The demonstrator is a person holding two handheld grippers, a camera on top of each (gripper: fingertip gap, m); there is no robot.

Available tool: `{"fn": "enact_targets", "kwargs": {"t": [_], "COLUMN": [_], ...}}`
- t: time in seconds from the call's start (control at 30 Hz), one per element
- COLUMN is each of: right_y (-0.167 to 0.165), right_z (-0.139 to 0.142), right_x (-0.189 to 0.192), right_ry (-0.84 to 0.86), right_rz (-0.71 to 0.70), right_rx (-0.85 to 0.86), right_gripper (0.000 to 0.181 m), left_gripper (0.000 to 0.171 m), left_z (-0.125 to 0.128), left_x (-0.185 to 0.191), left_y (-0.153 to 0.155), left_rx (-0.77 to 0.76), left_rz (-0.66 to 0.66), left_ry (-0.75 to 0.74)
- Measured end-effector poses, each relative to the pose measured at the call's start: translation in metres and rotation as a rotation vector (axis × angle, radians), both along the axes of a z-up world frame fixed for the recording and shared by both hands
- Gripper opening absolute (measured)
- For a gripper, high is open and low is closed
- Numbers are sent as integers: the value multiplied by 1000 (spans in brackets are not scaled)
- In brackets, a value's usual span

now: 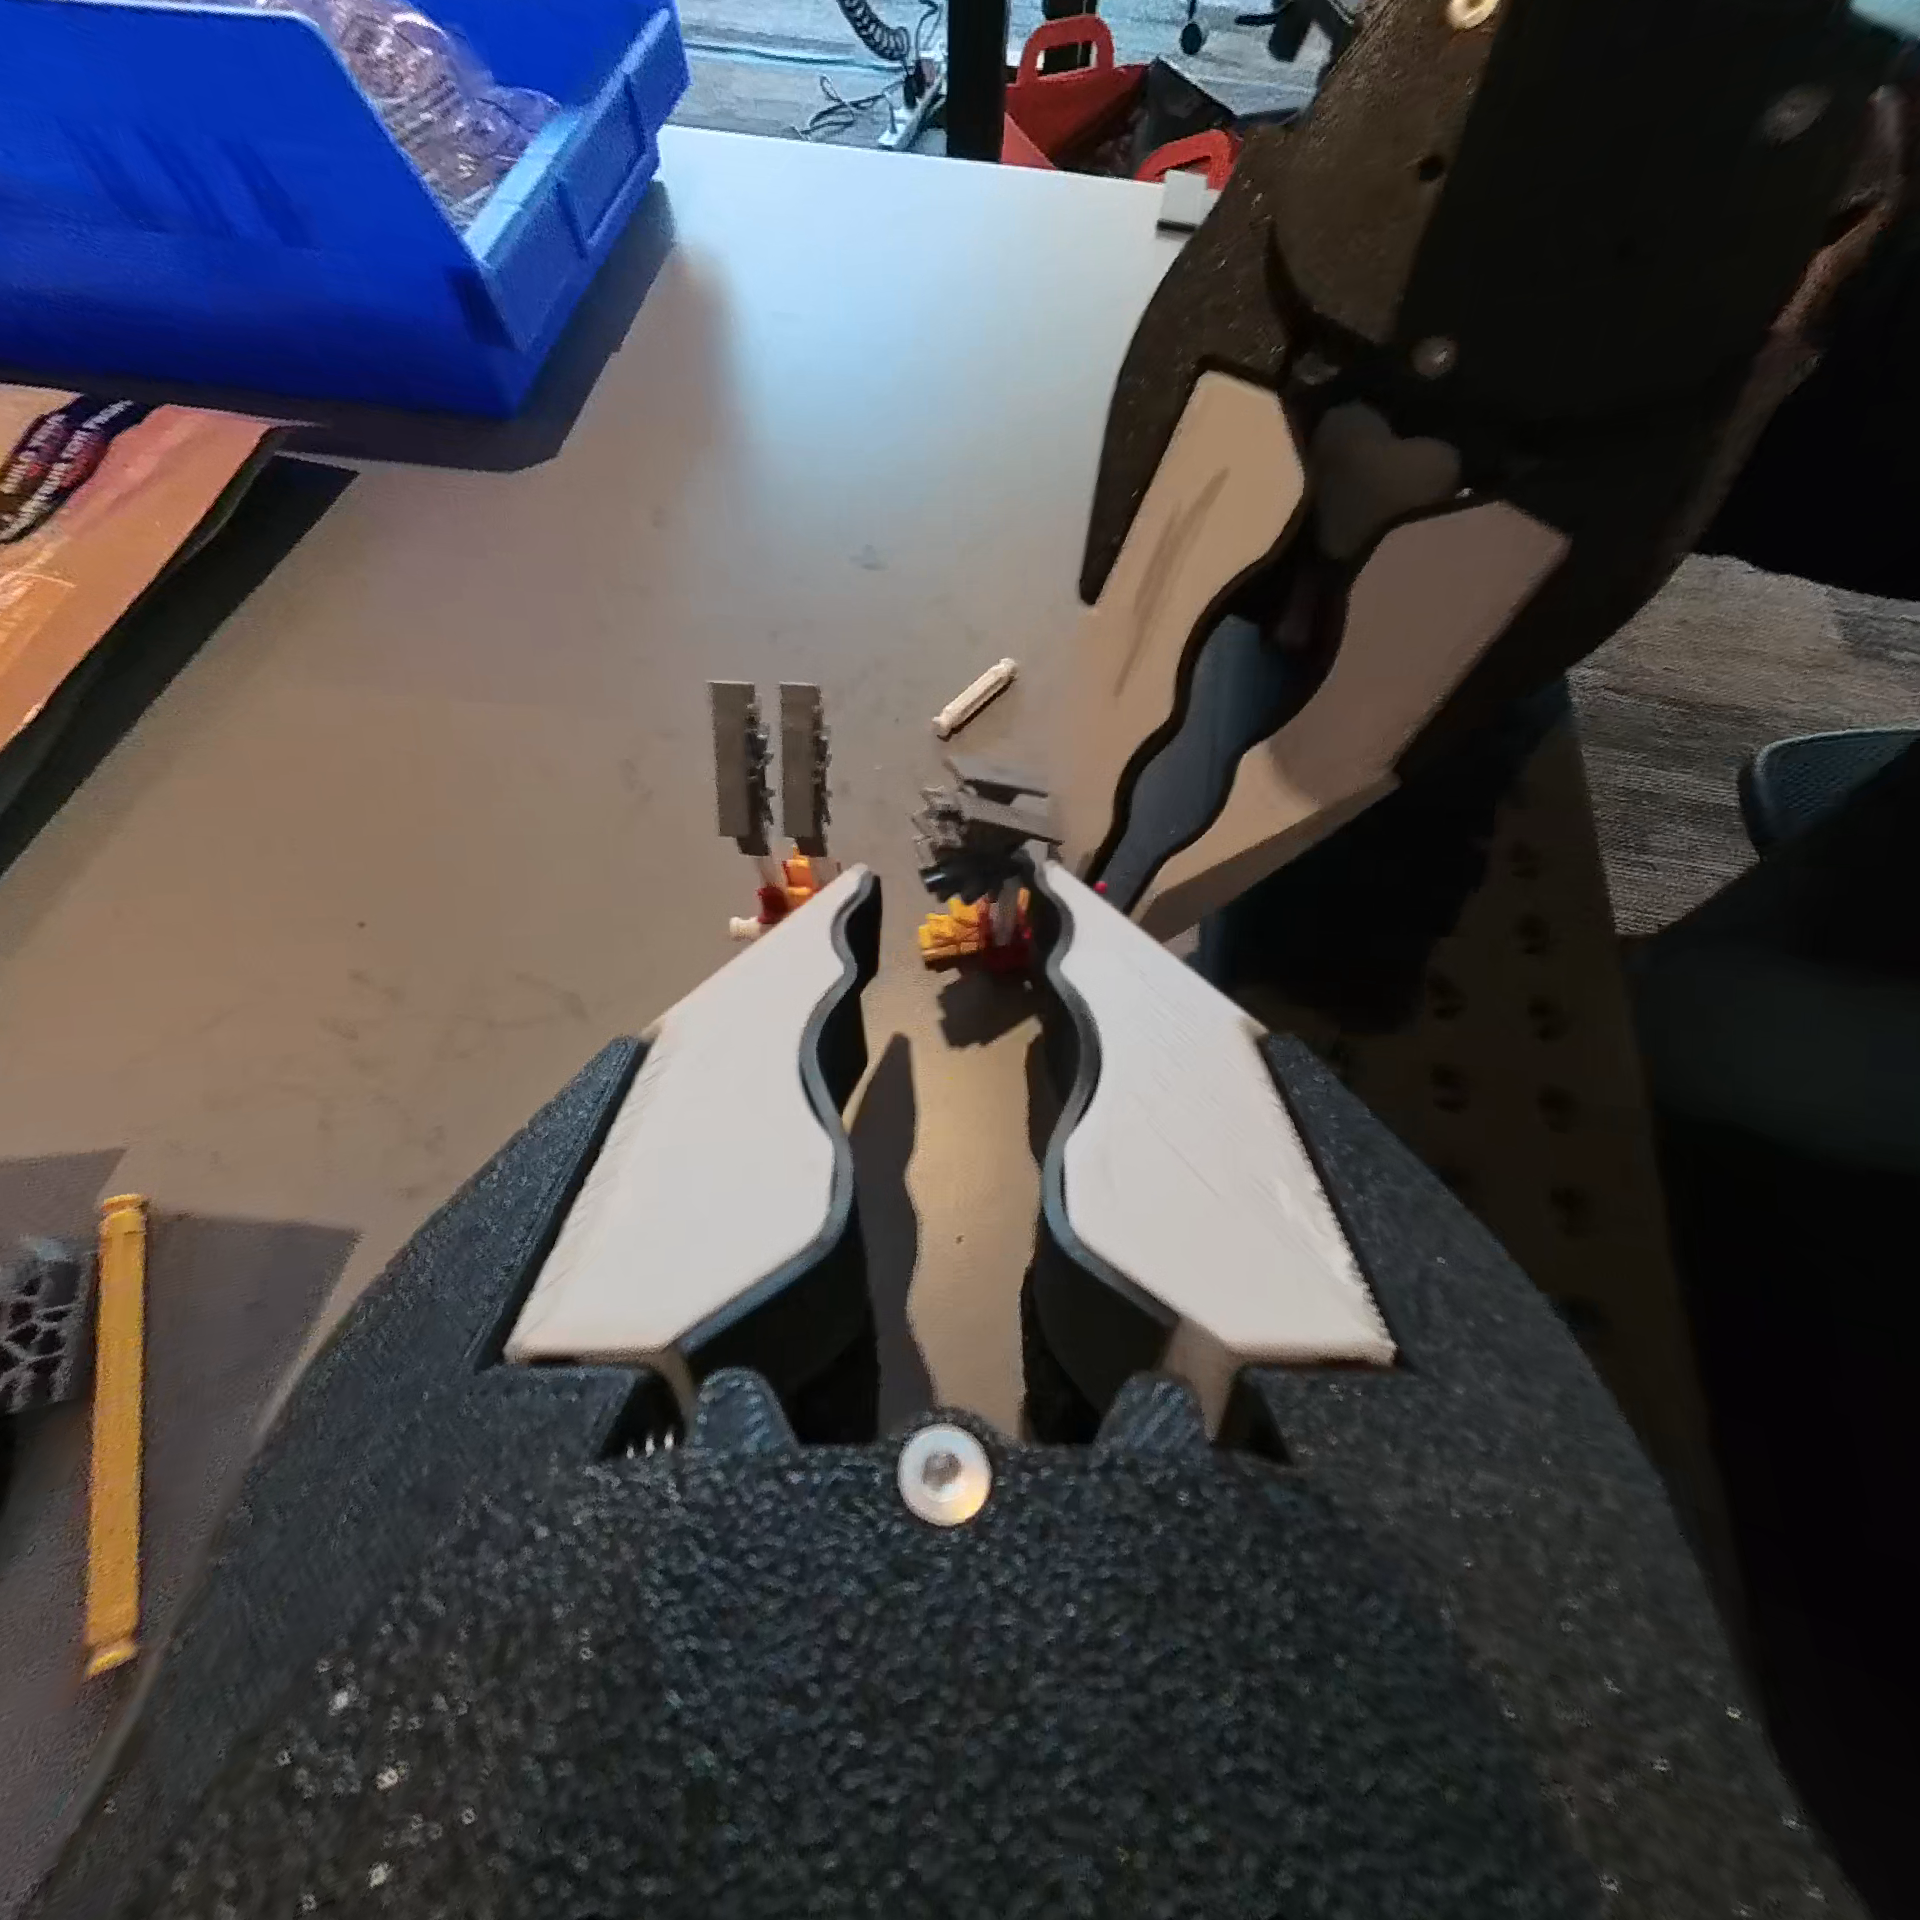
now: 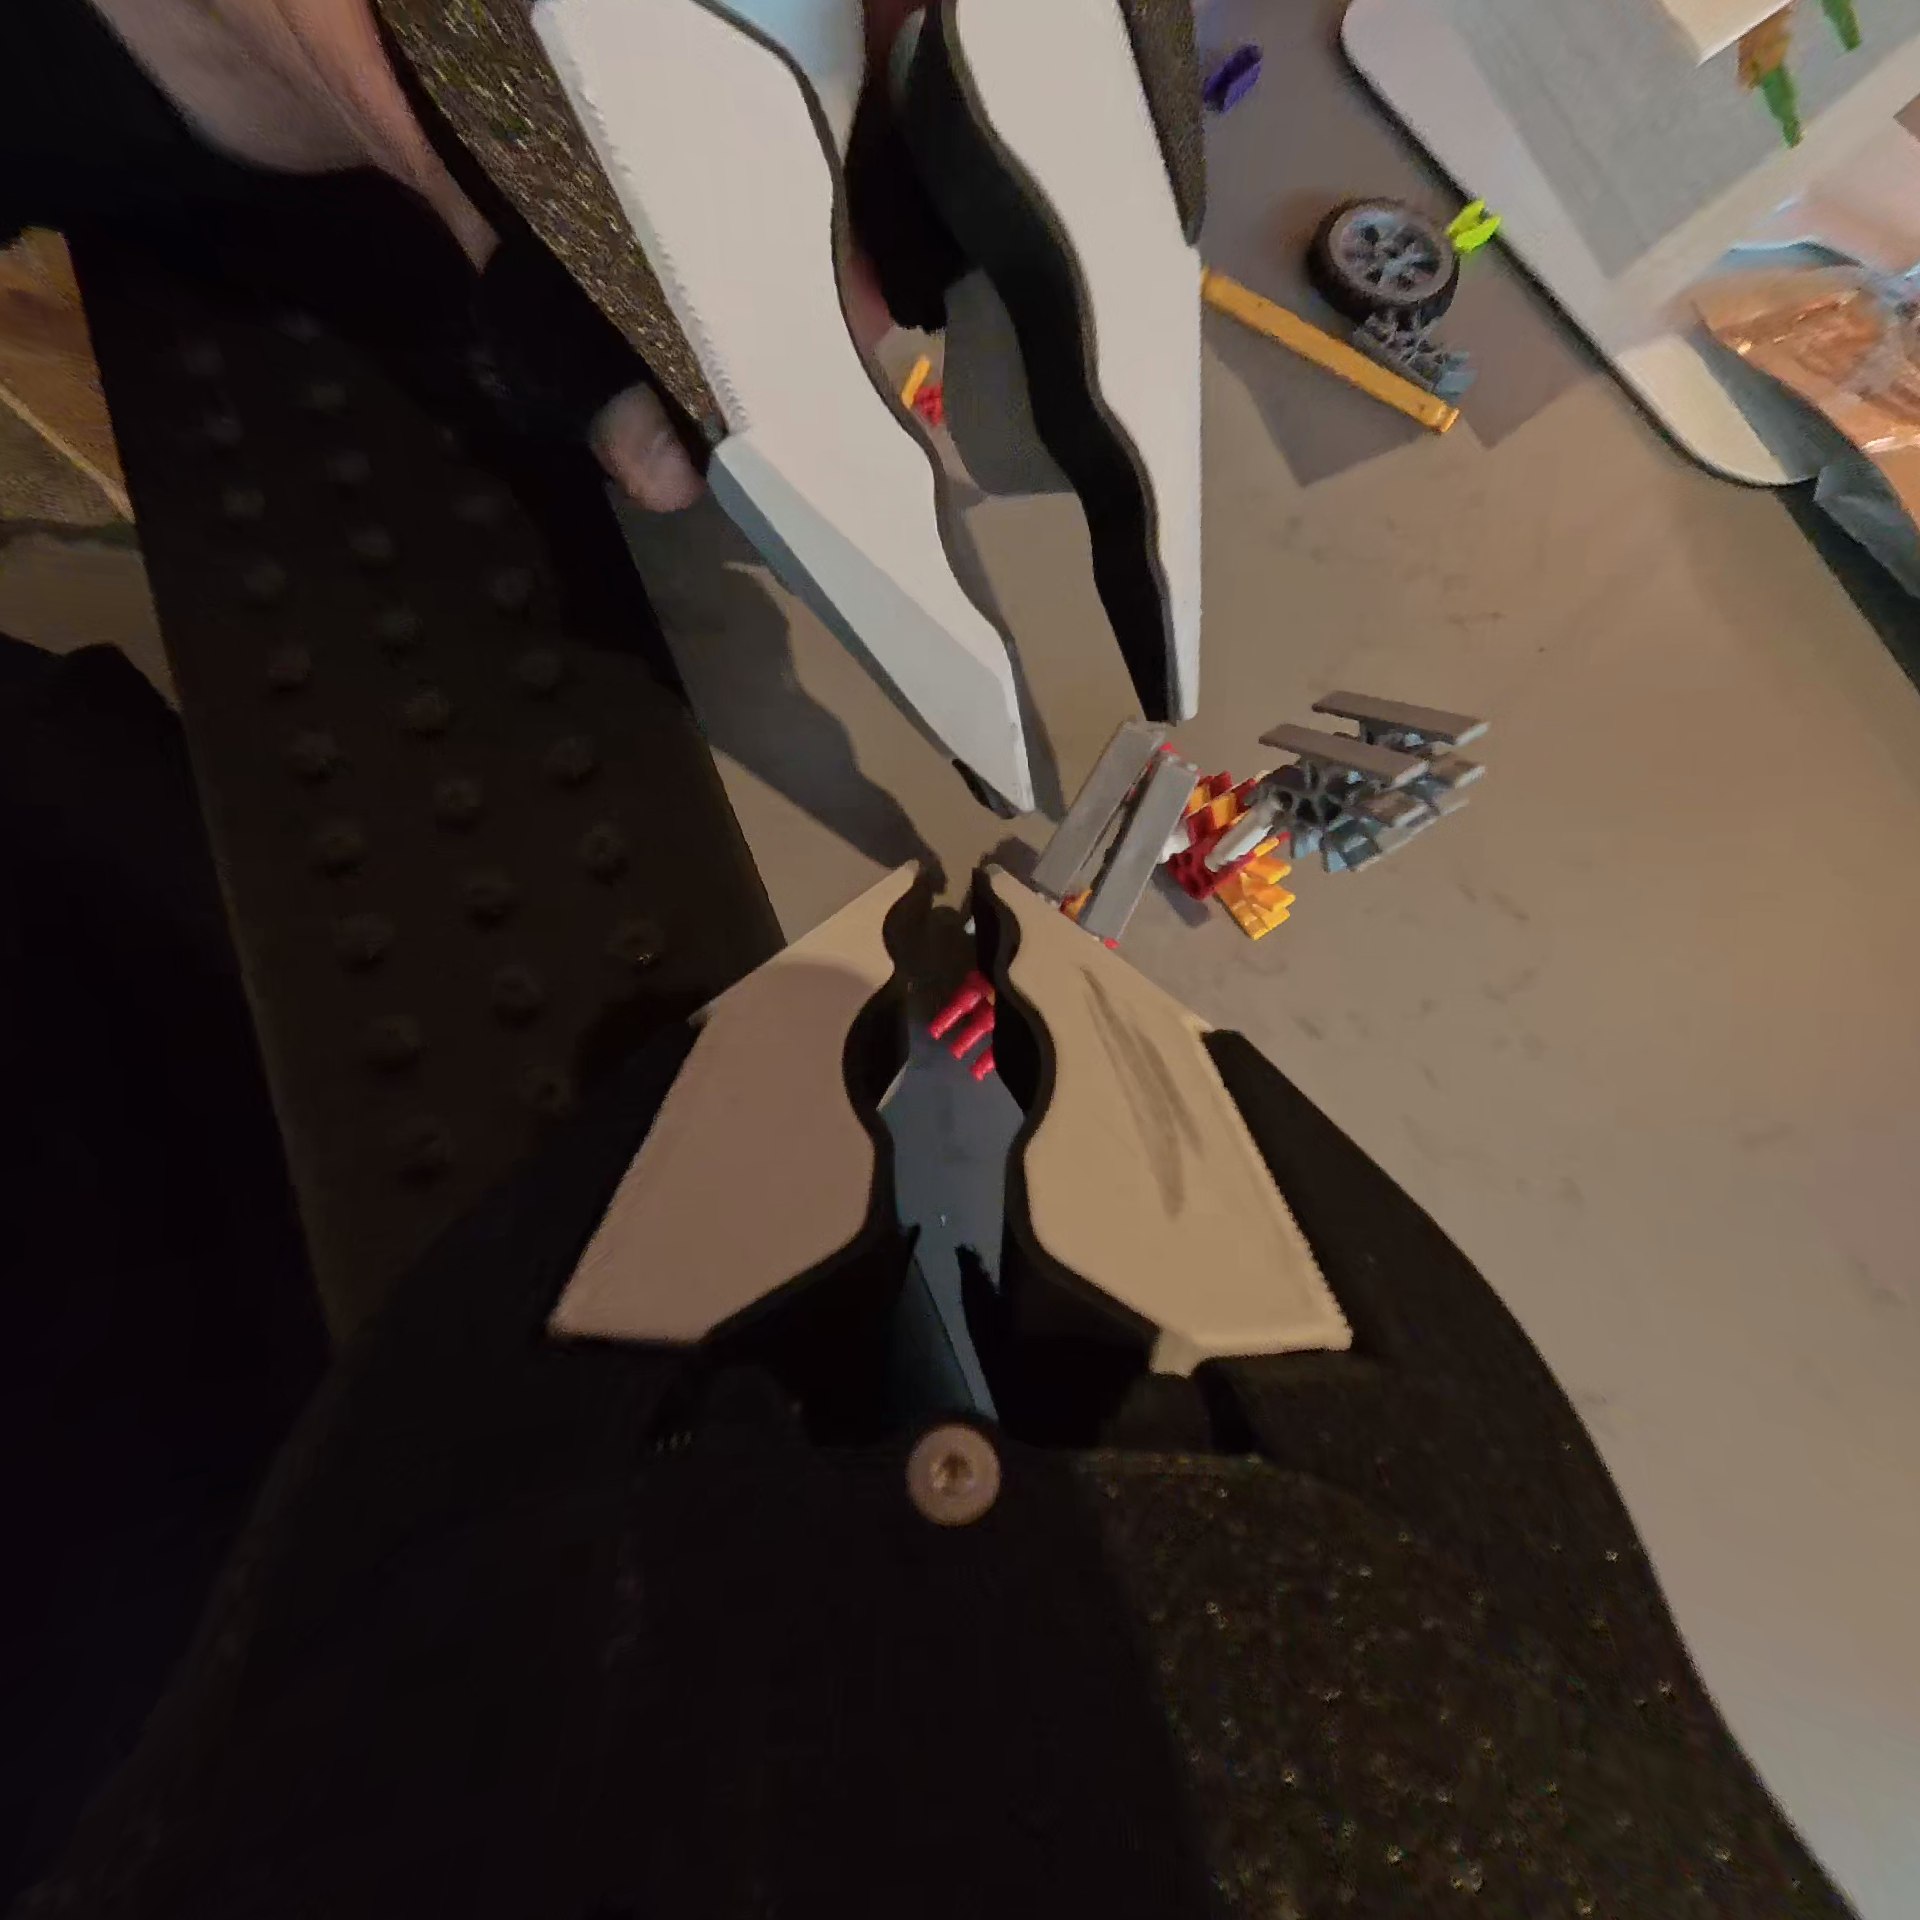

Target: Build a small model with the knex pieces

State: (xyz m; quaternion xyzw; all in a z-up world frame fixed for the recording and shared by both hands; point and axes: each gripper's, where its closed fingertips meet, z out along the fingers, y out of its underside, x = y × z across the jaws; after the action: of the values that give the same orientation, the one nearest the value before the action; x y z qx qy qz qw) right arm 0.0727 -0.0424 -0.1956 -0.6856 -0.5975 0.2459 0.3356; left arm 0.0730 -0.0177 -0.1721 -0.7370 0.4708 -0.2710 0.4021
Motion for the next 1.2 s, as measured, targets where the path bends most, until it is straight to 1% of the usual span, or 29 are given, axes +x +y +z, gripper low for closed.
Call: {"fn": "enact_targets", "kwargs": {"t": [0.1, 0.2, 0.3, 0.37, 0.43, 0.57, 0.73, 0.77, 0.8, 0.87, 0.97, 1.03, 1.2], "right_y": [-3, 3, 20, 28, 32, 30, 28, 25, 24, 25, 26, 24, 24], "right_z": [11, 25, 37, 41, 39, 34, 34, 34, 34, 34, 34, 34, 34], "right_x": [9, 20, 24, 22, 18, 10, 12, 12, 13, 13, 13, 12, 14], "right_ry": [41, 90, 159, 200, 201, 183, 182, 189, 195, 194, 187, 197, 208], "right_rz": [26, 37, 0, -5, -16, -21, -28, -21, -17, -34, -67, -75, -83], "right_rx": [-13, -20, -50, -71, -65, -25, -1, -18, -35, -31, -26, -22, -23], "right_gripper": [7, 9, 17, 19, 18, 9, 8, 8, 9, 9, 8, 6, 5], "left_gripper": [27, 27, 27, 22, 21, 21, 20, 19, 14, 17, 25, 20, 16], "left_z": [8, 10, 7, 6, 4, 4, 4, 4, 3, 1, 2, 5, 4], "left_x": [-2, 0, 5, 7, 8, 9, 11, 11, 12, 11, 9, 11, 14], "left_y": [3, 3, 1, 2, 1, 0, -2, -3, -4, 0, 0, -3, -4], "left_rx": [8, 21, 16, 26, 26, 46, 69, 83, 96, 113, 84, 102, 154], "left_rz": [19, 30, 32, 31, 24, 13, 0, -3, -8, 19, 44, 35, 2], "left_ry": [-32, -29, -20, -19, -19, -15, -14, -10, 1, 26, 20, 12, 48]}}
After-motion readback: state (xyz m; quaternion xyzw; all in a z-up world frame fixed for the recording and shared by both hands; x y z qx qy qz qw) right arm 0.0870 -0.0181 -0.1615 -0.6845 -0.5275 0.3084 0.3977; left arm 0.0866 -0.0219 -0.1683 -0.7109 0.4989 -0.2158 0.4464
